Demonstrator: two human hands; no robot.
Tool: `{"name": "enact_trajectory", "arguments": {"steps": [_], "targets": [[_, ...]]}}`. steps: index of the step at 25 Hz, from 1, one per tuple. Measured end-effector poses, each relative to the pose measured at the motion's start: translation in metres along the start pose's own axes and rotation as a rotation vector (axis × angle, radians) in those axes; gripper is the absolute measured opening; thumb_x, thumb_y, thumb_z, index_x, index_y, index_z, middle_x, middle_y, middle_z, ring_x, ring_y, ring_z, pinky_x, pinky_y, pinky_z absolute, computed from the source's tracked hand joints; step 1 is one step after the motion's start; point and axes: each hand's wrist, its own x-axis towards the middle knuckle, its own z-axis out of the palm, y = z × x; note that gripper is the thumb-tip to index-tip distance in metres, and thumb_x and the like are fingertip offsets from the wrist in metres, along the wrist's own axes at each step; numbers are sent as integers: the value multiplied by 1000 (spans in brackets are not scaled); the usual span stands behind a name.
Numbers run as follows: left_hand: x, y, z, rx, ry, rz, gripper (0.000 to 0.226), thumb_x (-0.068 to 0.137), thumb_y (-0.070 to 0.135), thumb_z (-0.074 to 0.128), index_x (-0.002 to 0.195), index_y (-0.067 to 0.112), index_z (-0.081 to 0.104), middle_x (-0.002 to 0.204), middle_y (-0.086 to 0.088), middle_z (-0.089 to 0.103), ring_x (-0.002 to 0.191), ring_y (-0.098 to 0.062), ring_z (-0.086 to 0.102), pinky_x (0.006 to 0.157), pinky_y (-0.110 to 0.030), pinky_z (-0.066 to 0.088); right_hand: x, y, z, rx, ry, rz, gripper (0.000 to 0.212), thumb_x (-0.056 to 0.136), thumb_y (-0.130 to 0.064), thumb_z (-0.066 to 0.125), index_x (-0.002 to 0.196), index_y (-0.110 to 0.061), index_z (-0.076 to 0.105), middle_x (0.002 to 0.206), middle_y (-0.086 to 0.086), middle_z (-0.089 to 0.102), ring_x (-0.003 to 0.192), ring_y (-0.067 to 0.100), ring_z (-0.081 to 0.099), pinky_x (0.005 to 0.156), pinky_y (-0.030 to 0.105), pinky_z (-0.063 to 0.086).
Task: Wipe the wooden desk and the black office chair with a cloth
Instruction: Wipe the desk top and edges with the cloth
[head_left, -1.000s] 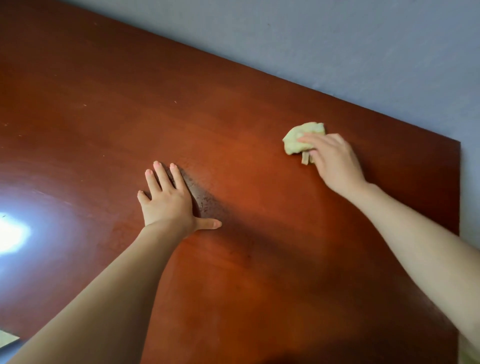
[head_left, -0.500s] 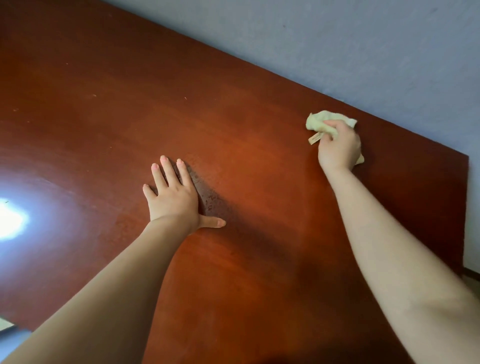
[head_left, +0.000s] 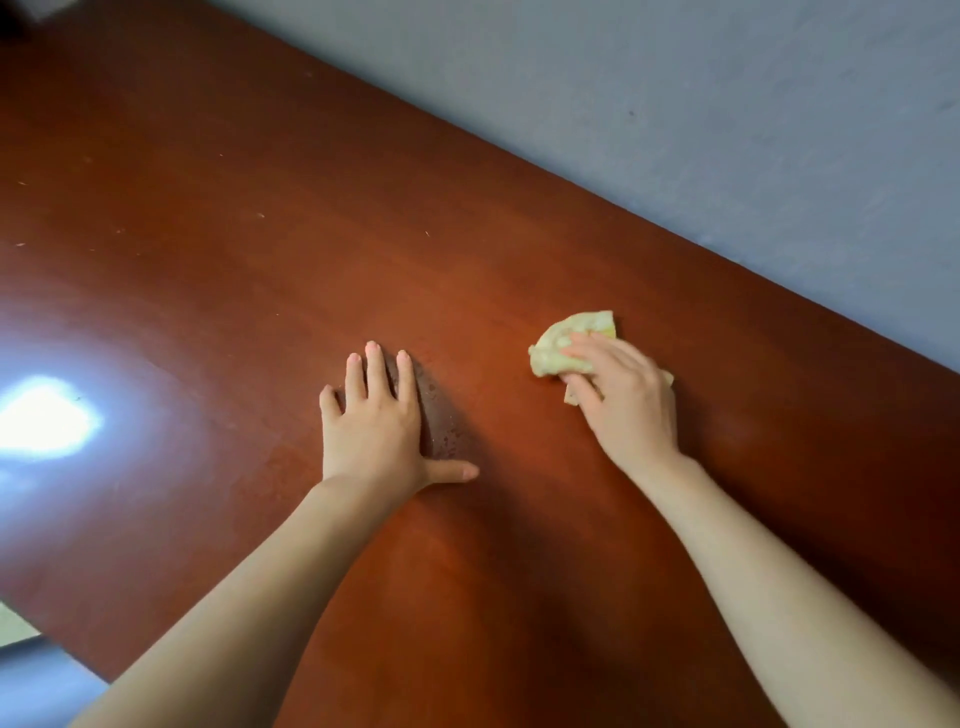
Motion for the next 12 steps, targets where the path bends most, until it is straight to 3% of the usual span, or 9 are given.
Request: {"name": "enact_trajectory", "arguments": {"steps": [2,3,8,12], "targets": [[7,-6,-8,-62,151,-9,123,49,94,39,146,22,17,150,-10,26,136,-31,28,110,-46,25,33,7,3,-15,11,83,29,81,-15,71,110,-12,68,110,8,69,107,29,61,87,37,47],[13,-10,-11,-86,193,-21,120,49,93,40,145,22,20,149,-8,29,134,-31,30,109,-46,25,51,11,5,-28,29,128,28,84,-18,68,111,-13,67,109,8,68,104,29,60,85,35,46],[46,-18,-9,-77,91,-52,139,46,96,35,150,15,-7,158,-14,-12,146,-31,-9,115,-52,6,136,32,22,-40,111,364,24,89,-25,61,111,-15,63,106,10,67,101,30,59,78,32,42],[55,-19,-6,-57,46,-10,151,31,99,22,148,10,-13,156,-19,-14,145,-35,-11,114,-53,3,161,30,35,-31,143,443,25,92,-24,57,116,-20,61,114,6,64,106,27,57,83,32,42]]}}
